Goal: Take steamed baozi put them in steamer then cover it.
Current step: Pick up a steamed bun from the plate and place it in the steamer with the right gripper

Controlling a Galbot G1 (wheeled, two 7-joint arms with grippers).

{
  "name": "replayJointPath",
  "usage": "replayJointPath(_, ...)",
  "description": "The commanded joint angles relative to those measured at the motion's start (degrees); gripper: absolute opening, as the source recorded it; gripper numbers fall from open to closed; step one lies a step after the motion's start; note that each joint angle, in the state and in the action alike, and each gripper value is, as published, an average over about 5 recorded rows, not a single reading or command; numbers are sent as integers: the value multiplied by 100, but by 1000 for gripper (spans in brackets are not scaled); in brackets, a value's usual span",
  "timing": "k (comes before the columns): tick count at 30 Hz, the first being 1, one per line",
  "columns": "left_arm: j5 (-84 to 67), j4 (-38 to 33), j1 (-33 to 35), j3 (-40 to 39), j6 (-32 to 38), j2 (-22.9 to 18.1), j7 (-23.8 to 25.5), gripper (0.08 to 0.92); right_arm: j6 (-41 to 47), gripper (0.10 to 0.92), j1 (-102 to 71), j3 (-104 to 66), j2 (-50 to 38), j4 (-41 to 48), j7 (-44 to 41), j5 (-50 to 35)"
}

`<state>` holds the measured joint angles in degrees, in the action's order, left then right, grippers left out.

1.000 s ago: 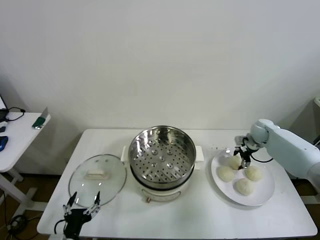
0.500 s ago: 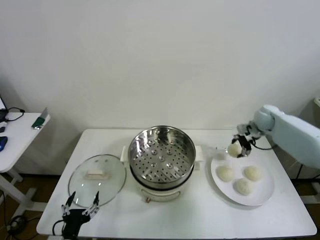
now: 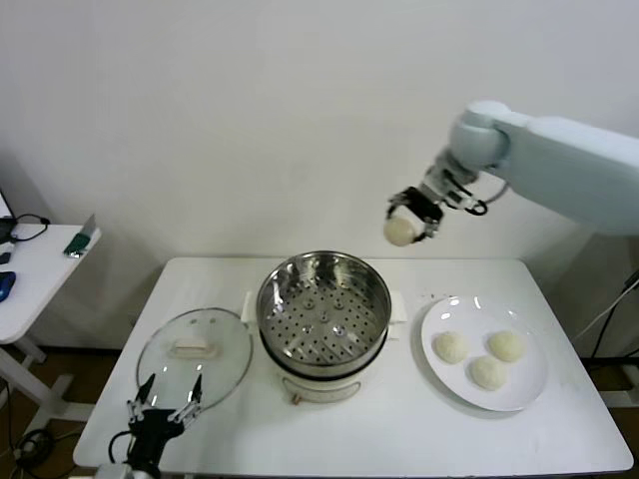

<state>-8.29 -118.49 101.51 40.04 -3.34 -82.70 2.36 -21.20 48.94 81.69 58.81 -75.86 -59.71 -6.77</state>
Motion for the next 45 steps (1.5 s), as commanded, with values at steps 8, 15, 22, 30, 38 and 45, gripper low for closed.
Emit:
replayJointPath(8,117,-37,-19,41,-50,-123,-11,823,-850,721,-681,292,1343,-52,438,1135)
replayJointPath(15,160,-10,56,51,-6,-143,-19,823,-946,721,-1576,112,1493,681,510,1943)
replayJointPath(22,245,23,14,47,10,-185,-23,823,-1135,721,-2079,-162,1660,1494,718,2377)
replayJointPath(30,249,28,-15,54,18,-188,-34,823,-1292,723,-2255,-316,1947,2087,855,2537)
replayJointPath(38,245,-6,-34,42,2,-203,-39,823,-1425,818,-2202,-294,2094,2241,1048,2172)
replayJointPath(45,288,-86,10,6,-32,-214,-30,823,-1425,823,-1244,32,1803,1607,848,870)
